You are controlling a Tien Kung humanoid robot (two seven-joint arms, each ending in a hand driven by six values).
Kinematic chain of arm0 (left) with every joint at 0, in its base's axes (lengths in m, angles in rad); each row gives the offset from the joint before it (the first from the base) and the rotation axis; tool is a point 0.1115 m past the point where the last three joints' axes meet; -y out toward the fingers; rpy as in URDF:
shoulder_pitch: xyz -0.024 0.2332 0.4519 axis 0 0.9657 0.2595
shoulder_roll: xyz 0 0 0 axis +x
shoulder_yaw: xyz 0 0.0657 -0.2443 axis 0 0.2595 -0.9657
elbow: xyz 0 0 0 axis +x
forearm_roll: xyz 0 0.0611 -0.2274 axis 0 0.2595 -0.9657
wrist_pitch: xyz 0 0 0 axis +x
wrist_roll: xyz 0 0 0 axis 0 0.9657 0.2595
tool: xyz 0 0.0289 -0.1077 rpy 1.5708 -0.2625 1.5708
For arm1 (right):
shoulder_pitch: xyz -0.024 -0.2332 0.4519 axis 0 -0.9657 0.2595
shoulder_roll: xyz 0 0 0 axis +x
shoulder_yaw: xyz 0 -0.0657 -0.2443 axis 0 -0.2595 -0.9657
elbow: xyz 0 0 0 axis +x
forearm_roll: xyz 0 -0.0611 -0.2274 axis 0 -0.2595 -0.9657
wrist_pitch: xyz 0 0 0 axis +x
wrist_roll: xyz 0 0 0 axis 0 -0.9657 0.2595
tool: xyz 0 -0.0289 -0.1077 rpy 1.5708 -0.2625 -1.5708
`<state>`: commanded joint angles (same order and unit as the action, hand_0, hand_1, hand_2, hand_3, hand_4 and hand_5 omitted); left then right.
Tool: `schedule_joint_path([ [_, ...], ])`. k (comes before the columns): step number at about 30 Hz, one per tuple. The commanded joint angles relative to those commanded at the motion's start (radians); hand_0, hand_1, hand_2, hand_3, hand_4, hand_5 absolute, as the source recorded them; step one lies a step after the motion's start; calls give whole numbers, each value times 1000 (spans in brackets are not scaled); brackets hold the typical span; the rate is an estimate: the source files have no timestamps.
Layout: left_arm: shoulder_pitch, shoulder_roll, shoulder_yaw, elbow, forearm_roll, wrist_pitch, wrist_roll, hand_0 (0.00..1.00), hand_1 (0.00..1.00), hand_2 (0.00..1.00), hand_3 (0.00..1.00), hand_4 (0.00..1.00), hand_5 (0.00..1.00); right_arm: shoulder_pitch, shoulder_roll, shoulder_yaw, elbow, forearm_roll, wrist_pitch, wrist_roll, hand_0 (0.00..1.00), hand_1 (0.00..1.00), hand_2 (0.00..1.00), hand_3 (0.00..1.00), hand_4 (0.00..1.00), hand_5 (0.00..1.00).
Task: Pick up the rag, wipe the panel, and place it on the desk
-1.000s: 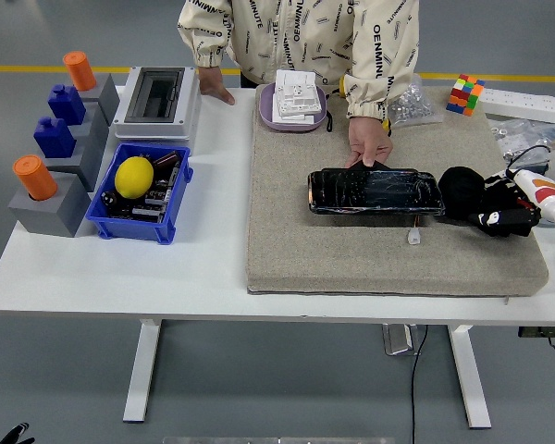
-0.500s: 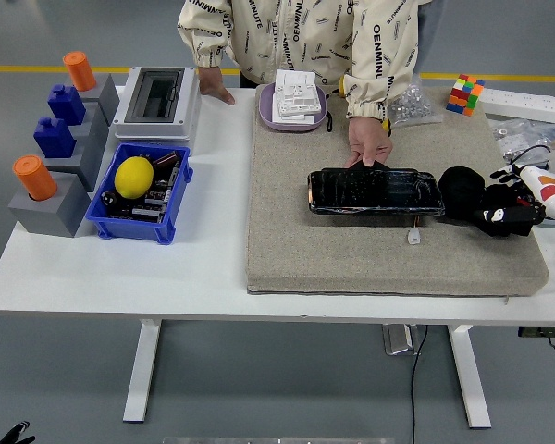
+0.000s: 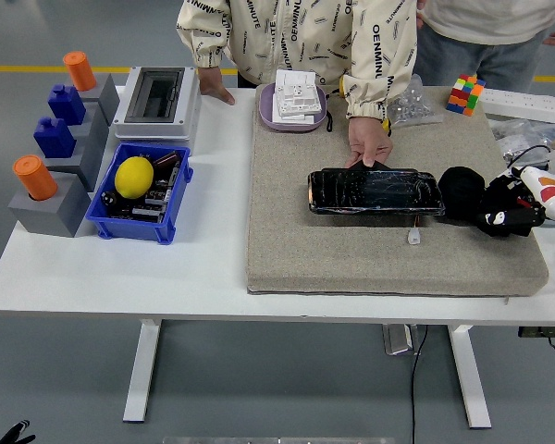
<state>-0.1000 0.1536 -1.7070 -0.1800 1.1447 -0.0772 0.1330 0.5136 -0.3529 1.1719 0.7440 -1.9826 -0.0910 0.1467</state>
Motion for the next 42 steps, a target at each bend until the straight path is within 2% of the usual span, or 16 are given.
schedule_joint_path([
  [9,-1,0,-2,0,1,0,-1,726,716,768,625,692,579,-3,-2,0,0,-4,-11,1,562,577,640,568,998,329],
  [10,-1,0,-2,0,1,0,-1,725,716,767,624,692,578,-3,-2,0,0,-6,-12,1,529,555,599,533,998,279],
  [15,0,0,-3,0,1,-1,-1,725,716,767,624,692,578,-5,-3,2,0,-12,-20,0,529,555,599,533,998,279],
  [16,0,0,-3,0,1,0,-1,726,716,767,625,693,579,-5,-3,2,0,-12,-21,0,495,532,579,516,991,232],
  [21,0,0,-4,0,2,0,-1,726,716,767,625,693,579,-5,-3,2,-2,-15,-29,1,495,532,579,516,991,232],
  [22,1,0,-4,0,2,0,-1,726,716,768,625,693,579,-6,-3,2,-2,-16,-30,1,470,519,565,505,959,196],
  [27,2,1,-2,0,2,0,-1,726,716,768,625,693,579,-7,-4,3,-3,-22,-38,0,470,519,565,505,959,196],
  [28,2,1,-3,0,3,0,-1,726,716,767,625,693,578,-7,-4,4,-3,-23,-39,0,453,505,551,495,921,161],
  [36,5,2,-1,0,3,0,-1,725,716,768,625,694,579,-11,-3,9,-3,-24,-39,-1,454,507,556,501,949,191],
  [39,5,2,-3,0,4,0,-1,725,716,768,625,694,579,-10,-3,12,-4,-22,-17,-8,454,507,556,501,949,191],
  [40,5,1,-4,0,4,0,-1,725,716,767,626,694,580,-10,-3,13,-5,-22,-6,-11,528,572,657,579,998,239],
  [42,4,1,-4,0,5,0,-1,725,716,767,626,694,580,-10,-3,15,-6,-24,15,-19,528,572,657,579,998,239],
])
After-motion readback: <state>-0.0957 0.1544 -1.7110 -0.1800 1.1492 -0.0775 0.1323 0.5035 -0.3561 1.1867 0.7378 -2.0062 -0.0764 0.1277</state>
